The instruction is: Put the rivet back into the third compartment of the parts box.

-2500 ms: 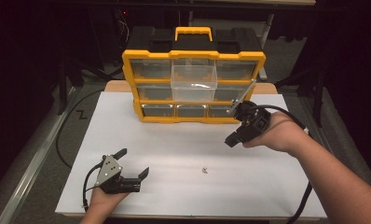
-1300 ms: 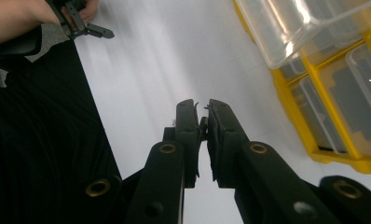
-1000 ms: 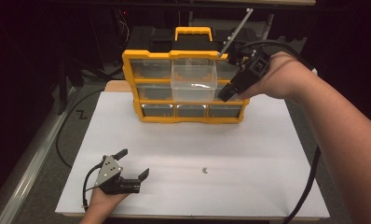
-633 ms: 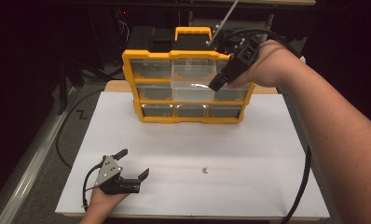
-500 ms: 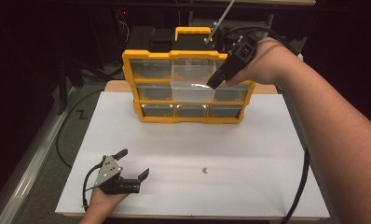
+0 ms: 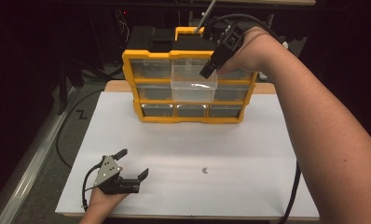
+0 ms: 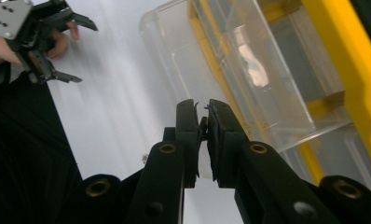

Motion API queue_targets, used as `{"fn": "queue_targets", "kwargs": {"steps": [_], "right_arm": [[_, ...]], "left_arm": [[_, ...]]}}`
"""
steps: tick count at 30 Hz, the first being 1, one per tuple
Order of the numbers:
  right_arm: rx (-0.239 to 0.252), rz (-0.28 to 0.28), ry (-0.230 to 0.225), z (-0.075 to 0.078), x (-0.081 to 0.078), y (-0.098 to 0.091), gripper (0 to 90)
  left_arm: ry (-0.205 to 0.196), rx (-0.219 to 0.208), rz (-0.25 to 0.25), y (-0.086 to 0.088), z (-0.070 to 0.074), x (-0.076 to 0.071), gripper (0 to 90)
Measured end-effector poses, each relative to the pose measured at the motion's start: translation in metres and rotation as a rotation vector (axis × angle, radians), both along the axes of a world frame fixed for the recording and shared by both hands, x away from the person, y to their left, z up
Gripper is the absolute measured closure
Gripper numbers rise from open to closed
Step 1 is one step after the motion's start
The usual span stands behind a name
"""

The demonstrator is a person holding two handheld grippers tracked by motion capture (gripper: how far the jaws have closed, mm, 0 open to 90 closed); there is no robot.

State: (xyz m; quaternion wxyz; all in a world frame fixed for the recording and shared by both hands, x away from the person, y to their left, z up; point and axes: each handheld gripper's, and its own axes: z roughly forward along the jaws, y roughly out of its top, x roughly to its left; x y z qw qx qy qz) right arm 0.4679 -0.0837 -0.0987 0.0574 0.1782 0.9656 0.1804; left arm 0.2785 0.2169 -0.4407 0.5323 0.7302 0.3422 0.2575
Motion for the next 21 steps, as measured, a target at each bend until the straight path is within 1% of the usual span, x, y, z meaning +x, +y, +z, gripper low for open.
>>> {"fn": "queue_targets", "kwargs": {"steps": [4, 5, 7, 8, 11, 14, 19, 20, 21], "right_arm": [[-0.005, -0.019, -0.003, -0.004, 0.011, 0.001, 84.7], [-0.005, -0.019, -0.003, -0.004, 0.011, 0.001, 84.7], [-0.011, -0.029, 0.000, -0.008, 0.015, 0.002, 84.7], [-0.024, -0.030, 0.001, -0.010, 0.018, 0.003, 84.6], [-0.028, -0.038, 0.007, -0.017, 0.023, 0.005, 84.7], [-0.047, -0.036, 0.009, -0.021, 0.025, 0.006, 84.6], [-0.037, -0.030, 0.007, -0.020, 0.024, 0.007, 84.1], [-0.026, -0.047, -0.030, -0.017, 0.023, 0.007, 66.4], [-0.026, -0.047, -0.030, -0.017, 0.023, 0.007, 66.4]], "left_arm": [[0.002, 0.000, -0.002, 0.000, 0.000, 0.001, 0.3], [0.002, 0.000, -0.002, 0.000, 0.000, 0.001, 0.3], [0.002, 0.000, -0.003, 0.000, 0.000, 0.001, 0.3], [0.001, 0.000, -0.004, 0.000, 0.000, 0.000, 0.3], [0.001, -0.002, -0.001, 0.001, 0.000, 0.000, 0.3], [0.001, -0.005, -0.001, 0.001, 0.000, 0.000, 0.3], [0.001, -0.003, -0.003, 0.001, 0.000, 0.001, 0.3], [0.000, -0.004, -0.004, 0.001, 0.000, 0.000, 0.3], [0.000, -0.004, -0.004, 0.001, 0.000, 0.000, 0.3]]}}
